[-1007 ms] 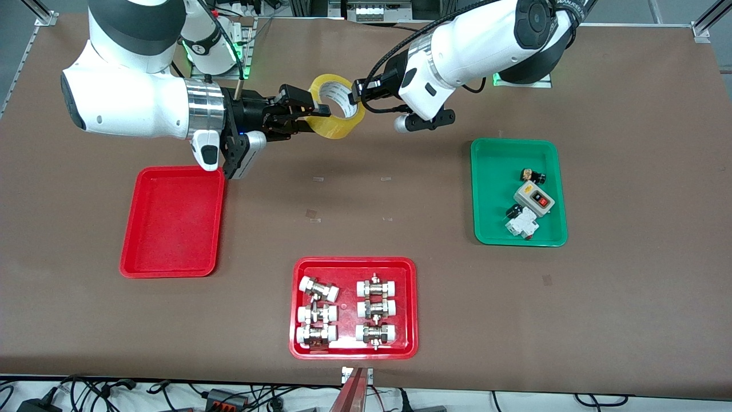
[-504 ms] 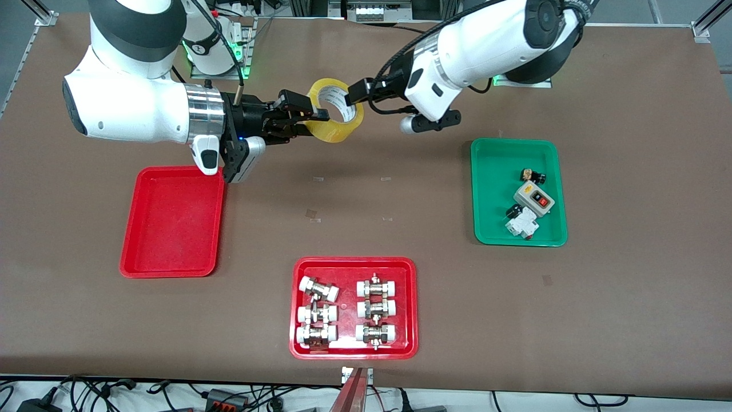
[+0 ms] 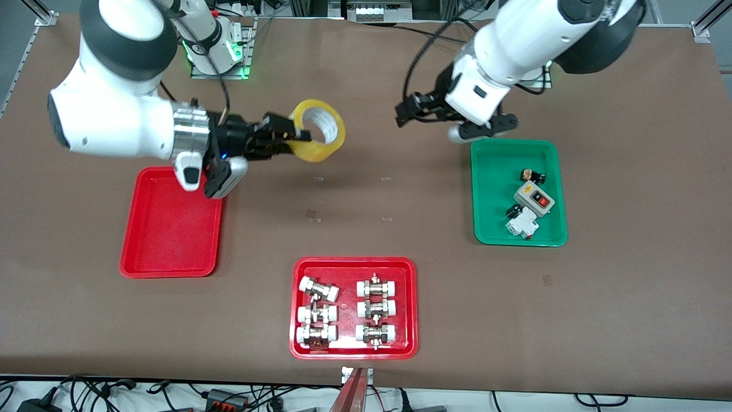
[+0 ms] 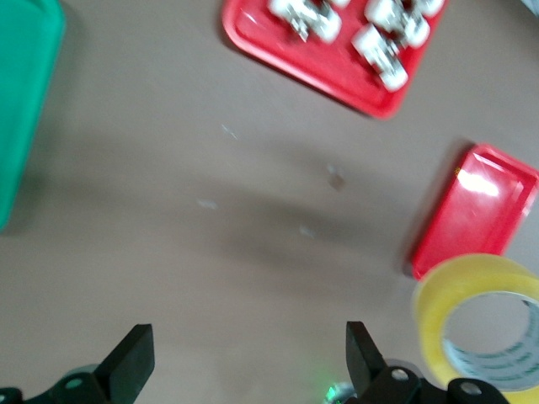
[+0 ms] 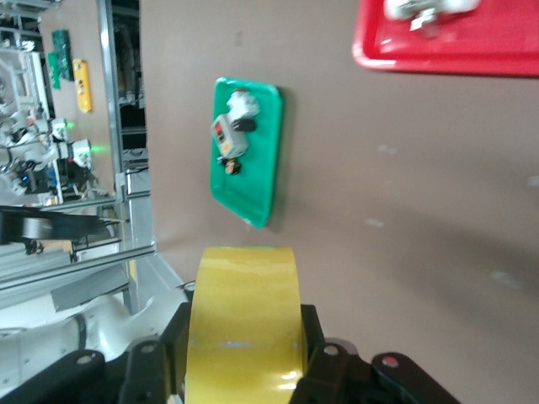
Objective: Left arm passes tape to right arm into tray
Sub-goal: 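Open the left gripper and withdraw while the right gripper carries the tape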
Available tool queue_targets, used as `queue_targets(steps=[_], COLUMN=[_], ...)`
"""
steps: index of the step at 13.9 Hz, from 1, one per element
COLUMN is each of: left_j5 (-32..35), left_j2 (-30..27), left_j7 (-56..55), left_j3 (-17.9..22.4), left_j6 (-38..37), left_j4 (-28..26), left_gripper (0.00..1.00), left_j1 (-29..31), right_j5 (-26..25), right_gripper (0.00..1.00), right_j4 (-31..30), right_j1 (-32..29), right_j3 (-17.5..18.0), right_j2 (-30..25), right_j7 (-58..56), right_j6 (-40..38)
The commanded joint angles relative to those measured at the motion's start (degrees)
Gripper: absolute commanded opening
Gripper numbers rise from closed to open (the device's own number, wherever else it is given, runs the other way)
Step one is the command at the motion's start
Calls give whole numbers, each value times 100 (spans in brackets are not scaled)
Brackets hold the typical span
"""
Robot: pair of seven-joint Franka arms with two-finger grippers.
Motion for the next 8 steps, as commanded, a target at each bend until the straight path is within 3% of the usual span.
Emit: queue_targets(steps=[1,4,6,8], left_j5=[495,934,1427,1437], left_j2=[-64,-81,-107,-204], left_j7=[56,248,591,977], left_j3=[-5,-269,45,694], left_j6=[-161,-388,-652,-776], left_j4=[49,22,22,13], left_gripper=[100,100,100,100], left_j1=[247,915,829,513], right_j5=[-327,-601,-637,-628], right_gripper=[38,38,38,38], right_j4=[97,80,71,53], right_j1=[-505,-1216,-1734,-2139], right_j3=[63,63,64,64], right_j2=[337,758,1031,1286], right_j7=[-389,-566,-601,-994], right_j6=[-34,-52,-104,-148])
